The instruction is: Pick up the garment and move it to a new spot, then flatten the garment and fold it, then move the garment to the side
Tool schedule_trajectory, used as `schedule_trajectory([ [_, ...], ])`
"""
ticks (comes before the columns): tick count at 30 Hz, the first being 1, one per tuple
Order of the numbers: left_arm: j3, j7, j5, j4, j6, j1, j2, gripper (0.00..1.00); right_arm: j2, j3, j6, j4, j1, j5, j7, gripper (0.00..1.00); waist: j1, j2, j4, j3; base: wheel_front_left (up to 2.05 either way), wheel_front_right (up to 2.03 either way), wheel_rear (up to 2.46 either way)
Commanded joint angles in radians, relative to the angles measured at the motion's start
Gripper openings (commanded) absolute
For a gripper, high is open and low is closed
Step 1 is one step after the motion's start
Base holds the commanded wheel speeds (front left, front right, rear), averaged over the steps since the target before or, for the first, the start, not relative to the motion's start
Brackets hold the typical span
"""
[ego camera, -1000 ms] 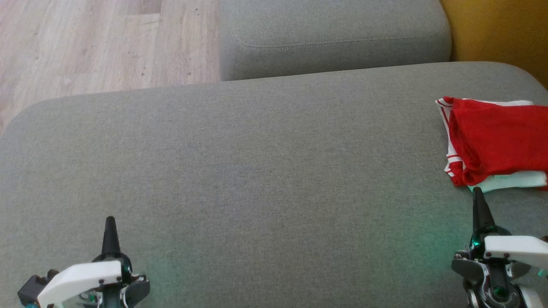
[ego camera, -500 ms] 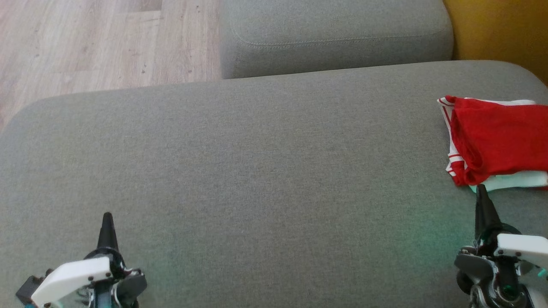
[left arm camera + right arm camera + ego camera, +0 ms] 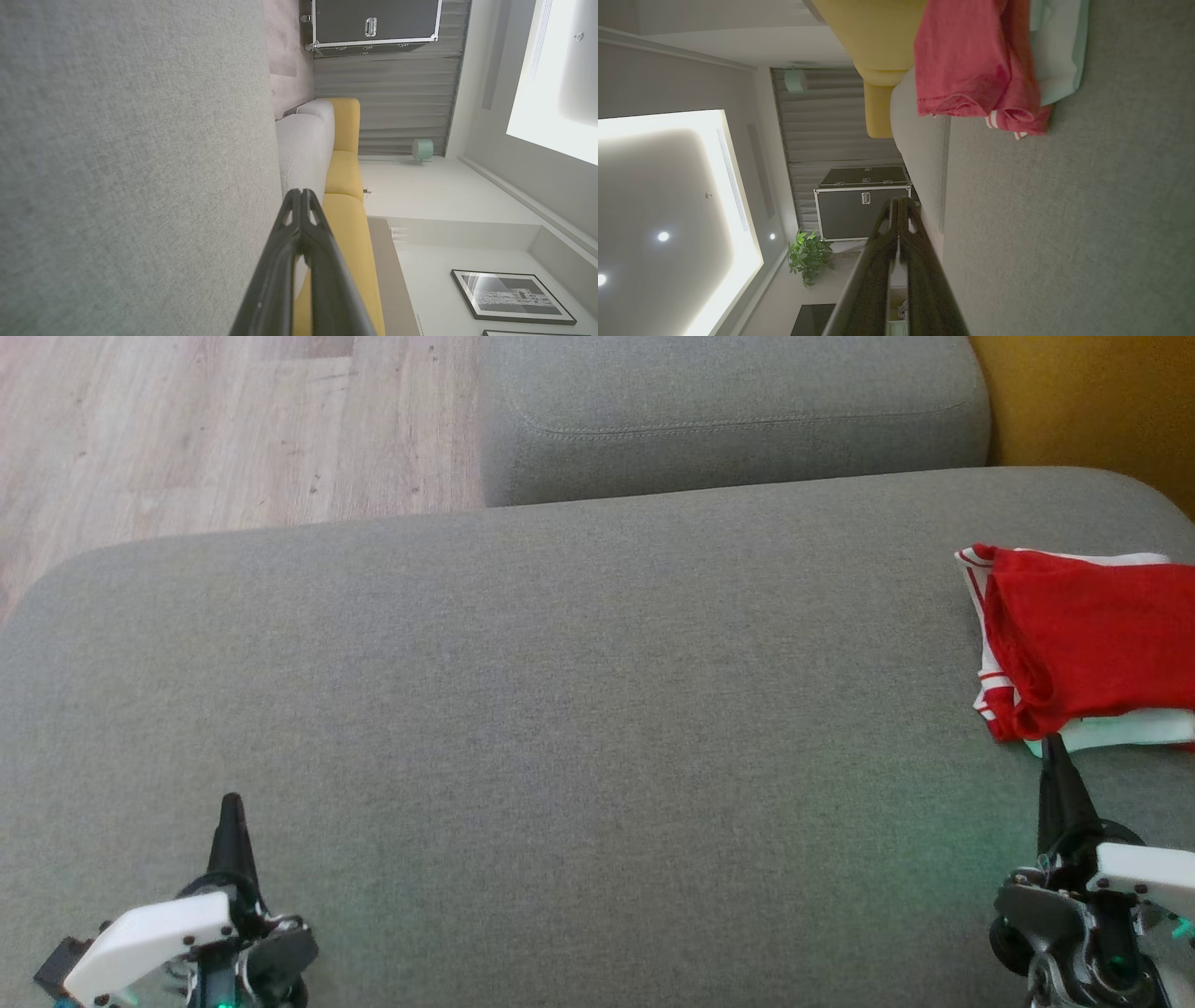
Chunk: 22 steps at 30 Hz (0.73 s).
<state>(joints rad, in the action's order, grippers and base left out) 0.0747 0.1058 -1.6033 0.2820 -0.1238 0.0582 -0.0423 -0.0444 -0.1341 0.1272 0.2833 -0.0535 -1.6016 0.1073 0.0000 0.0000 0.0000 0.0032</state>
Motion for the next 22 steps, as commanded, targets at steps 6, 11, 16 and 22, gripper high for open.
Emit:
schedule_trajectory([
  [6, 0.039, 0.007, -0.006, -0.037, -0.007, 0.05, -0.008, 0.0, -0.006, 0.02, 0.003, -0.039, -0.054, -0.007, 0.006, 0.0, 0.0, 0.0, 0.0, 0.0, 0.0, 0.0, 0.0],
  [11, 0.039, 0.007, -0.006, -0.037, -0.007, 0.05, -0.008, 0.0, -0.006, 0.02, 0.003, -0.039, -0.054, -0.007, 0.006, 0.0, 0.0, 0.0, 0.0, 0.0, 0.0, 0.0, 0.0],
  [16, 0.039, 0.007, -0.006, -0.037, -0.007, 0.05, -0.008, 0.0, -0.006, 0.02, 0.003, -0.039, -0.054, -0.007, 0.006, 0.0, 0.0, 0.0, 0.0, 0.0, 0.0, 0.0, 0.0],
  [22, 0.039, 0.007, -0.006, -0.037, -0.007, 0.05, -0.008, 0.0, -0.006, 0.02, 0.003, -0.039, -0.054, -0.007, 0.006, 0.0, 0.0, 0.0, 0.0, 0.0, 0.0, 0.0, 0.0],
])
